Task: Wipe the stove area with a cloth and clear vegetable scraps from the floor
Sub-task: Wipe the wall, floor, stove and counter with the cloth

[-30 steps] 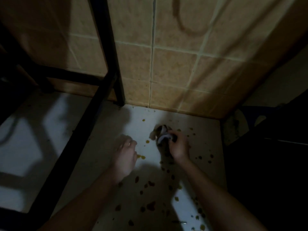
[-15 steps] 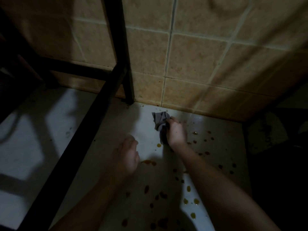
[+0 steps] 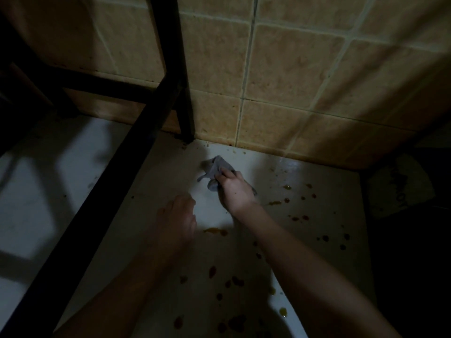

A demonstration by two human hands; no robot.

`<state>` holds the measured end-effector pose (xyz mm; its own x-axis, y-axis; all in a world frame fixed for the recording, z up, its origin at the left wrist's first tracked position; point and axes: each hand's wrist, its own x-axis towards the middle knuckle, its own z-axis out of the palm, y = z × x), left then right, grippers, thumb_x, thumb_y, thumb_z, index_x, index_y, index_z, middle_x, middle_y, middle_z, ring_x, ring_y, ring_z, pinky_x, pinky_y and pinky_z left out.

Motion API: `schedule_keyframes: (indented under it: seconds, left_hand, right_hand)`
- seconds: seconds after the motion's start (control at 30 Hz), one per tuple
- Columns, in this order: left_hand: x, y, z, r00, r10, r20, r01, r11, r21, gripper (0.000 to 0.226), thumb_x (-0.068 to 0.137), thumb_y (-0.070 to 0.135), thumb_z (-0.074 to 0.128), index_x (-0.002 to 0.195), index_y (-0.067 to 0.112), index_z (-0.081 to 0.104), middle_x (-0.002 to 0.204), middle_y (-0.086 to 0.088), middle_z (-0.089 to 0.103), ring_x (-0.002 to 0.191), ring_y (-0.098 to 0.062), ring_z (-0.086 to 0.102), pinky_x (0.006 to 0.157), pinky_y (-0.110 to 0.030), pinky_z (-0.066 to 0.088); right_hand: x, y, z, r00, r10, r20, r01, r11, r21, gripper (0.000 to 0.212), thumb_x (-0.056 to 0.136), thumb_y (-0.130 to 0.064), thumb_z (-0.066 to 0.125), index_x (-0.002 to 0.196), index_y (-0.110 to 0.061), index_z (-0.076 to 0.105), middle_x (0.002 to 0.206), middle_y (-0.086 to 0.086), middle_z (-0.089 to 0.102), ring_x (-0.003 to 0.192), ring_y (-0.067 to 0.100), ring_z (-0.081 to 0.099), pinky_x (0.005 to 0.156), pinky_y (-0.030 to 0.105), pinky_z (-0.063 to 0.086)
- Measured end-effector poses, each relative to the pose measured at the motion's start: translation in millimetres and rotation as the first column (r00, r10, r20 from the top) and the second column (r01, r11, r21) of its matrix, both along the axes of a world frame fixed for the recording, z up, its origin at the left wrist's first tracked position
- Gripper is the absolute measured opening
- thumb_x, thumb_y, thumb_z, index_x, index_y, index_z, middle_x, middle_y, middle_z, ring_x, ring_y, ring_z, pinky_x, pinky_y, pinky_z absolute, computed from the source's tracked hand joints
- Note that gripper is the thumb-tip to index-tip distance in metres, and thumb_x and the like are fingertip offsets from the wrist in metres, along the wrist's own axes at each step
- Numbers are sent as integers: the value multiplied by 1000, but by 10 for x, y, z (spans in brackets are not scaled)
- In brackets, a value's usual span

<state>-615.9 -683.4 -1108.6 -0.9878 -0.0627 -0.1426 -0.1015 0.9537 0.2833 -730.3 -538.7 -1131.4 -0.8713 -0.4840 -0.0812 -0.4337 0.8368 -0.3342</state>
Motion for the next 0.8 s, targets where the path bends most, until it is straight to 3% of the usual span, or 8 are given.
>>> schedule_keyframes:
  seconds: [0.13, 0.27, 0.37, 0.43, 0.63, 0.7, 0.8]
  left_hand:
    - [54, 21, 8, 1000, -13, 7, 13, 1000, -15, 35, 97, 28, 40, 131, 20, 46, 133, -2, 45, 113, -19, 48, 96, -36, 41]
    - [96, 68, 45, 999, -16, 35, 17, 1000, -14, 38, 98, 28, 40, 135, 19, 44, 138, -3, 43, 122, -19, 43, 102, -35, 37]
    - [112, 103, 101, 1000, -28, 12, 28, 999, -20, 36, 97, 28, 41, 132, 19, 46, 134, -2, 46, 119, -19, 46, 100, -35, 39]
    - [115, 146, 129, 999, -49, 9, 49, 999, -11, 34, 97, 27, 42, 130, 19, 47, 131, -2, 46, 117, -20, 47, 98, -35, 40]
    - [100, 224, 113, 995, -100, -12, 100, 994, -35, 32, 95, 26, 43, 126, 19, 49, 133, -1, 43, 116, -21, 47, 98, -35, 40]
    - [101, 222, 109, 994, -110, -8, 109, 993, -51, 32, 96, 26, 42, 127, 20, 48, 135, -1, 42, 117, -21, 47, 99, -35, 40]
    - [96, 181, 104, 994, -111, 9, 111, 993, -39, 33, 96, 26, 42, 128, 20, 47, 137, -1, 40, 121, -20, 44, 100, -34, 38]
  right_hand:
    - [-97, 139, -19, 996, -86, -39, 88, 995, 39, 35, 91, -7, 49, 124, -16, 56, 135, 5, 46, 115, 31, 40, 94, 42, 42]
    - [-160, 556, -1, 939, -342, -37, 331, 927, -173, 25, 93, -16, 50, 115, -18, 63, 107, -1, 58, 107, 28, 49, 81, 26, 32]
    - [-193, 938, 5, 899, -437, -37, 435, 899, -47, 34, 92, -5, 44, 118, -17, 62, 127, 6, 56, 113, 32, 47, 95, 35, 38]
    - [-194, 1168, 17, 846, -532, -30, 532, 847, -16, 37, 91, -1, 42, 119, -15, 62, 130, 9, 56, 116, 35, 48, 101, 41, 39]
    - [-203, 1493, -38, 690, -723, 46, 722, 691, 23, 20, 93, -8, 50, 108, -7, 64, 120, 17, 58, 109, 40, 51, 90, 42, 46]
    - [-209, 1367, -40, 680, -732, 34, 733, 680, -1, 19, 92, -9, 52, 106, -7, 64, 119, 16, 59, 109, 37, 52, 90, 39, 42]
    - [-210, 988, -54, 751, -657, 66, 661, 744, -98, 24, 90, -3, 49, 111, -7, 62, 121, 15, 58, 113, 33, 51, 100, 41, 39]
